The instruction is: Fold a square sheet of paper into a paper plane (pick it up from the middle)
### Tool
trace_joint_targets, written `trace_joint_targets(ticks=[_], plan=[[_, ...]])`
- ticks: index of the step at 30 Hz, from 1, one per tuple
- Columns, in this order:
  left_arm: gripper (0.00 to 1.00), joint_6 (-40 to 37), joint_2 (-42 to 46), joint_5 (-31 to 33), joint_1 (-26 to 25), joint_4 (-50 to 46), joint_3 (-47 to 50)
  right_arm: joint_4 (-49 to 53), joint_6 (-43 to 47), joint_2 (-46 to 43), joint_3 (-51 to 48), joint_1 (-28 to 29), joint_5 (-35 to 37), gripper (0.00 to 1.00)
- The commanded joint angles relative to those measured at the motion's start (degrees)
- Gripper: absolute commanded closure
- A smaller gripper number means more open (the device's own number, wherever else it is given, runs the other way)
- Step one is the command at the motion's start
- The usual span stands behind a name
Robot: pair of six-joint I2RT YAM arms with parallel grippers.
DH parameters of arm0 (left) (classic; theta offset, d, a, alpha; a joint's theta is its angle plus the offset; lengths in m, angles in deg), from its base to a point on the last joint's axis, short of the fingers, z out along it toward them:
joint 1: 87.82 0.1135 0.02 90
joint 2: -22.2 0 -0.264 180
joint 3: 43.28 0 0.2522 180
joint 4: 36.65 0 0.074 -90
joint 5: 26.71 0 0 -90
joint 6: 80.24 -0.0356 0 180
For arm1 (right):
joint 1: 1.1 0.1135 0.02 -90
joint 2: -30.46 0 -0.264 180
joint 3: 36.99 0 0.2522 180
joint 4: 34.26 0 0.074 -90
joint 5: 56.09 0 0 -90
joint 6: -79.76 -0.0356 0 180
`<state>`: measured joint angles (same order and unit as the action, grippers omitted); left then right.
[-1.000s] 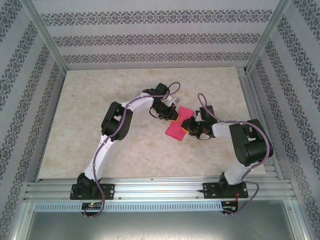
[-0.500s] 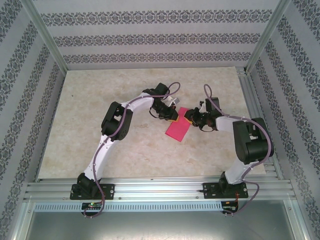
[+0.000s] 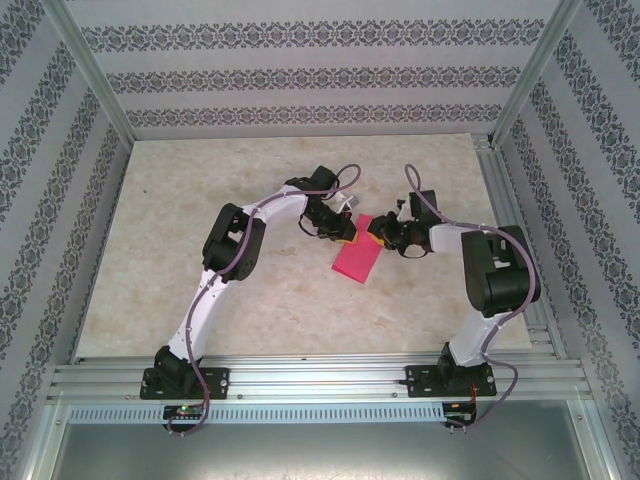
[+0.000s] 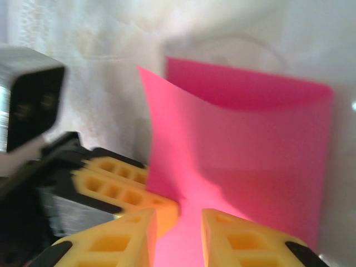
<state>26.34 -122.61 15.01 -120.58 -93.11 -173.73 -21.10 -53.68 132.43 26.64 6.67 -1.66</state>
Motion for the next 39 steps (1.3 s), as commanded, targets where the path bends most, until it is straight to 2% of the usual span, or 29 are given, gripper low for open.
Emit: trace_joint_targets(ticks=[1, 9, 14, 20, 24, 26, 30, 39], plan=[[0.92, -1.9, -3.5, 4.9, -0.4, -2.7, 0.1, 1.3, 2.8, 0.0, 3.5, -1.7, -1.0, 0.73], [0.92, -1.9, -3.4, 4.9, -0.4, -2.7, 0.2, -0.2, 2.3, 6.5, 4.7, -2.5, -2.1, 0.74], [0.92, -1.9, -3.4, 5.0, -0.4, -2.8, 0.3, -0.2, 3.2, 7.1, 4.2, -2.9, -2.2, 0.73], [0.93, -2.1, -3.3, 5.2, -0.4, -3.2, 0.4, 2.0, 5.6, 5.6, 5.1, -4.4, -0.9, 0.73], [0.93, -1.9, -3.3, 5.2, -0.4, -3.3, 0.3, 4.0, 6.6, 2.6, 5.6, -5.0, -4.4, 0.73], [0.93, -1.9, -3.4, 5.1, -0.4, -3.2, 0.3, 2.9, 5.8, -0.2, 3.7, -4.5, -6.5, 0.72], [0.93, -1.8, -3.5, 5.1, -0.4, -3.1, 0.3, 1.3, 4.3, -4.4, -1.6, -3.9, -6.5, 0.72], [0.93, -1.9, -3.5, 5.0, -0.4, -3.4, 0.1, 2.1, 4.3, -1.6, -3.9, 0.5, -4.4, 0.72]])
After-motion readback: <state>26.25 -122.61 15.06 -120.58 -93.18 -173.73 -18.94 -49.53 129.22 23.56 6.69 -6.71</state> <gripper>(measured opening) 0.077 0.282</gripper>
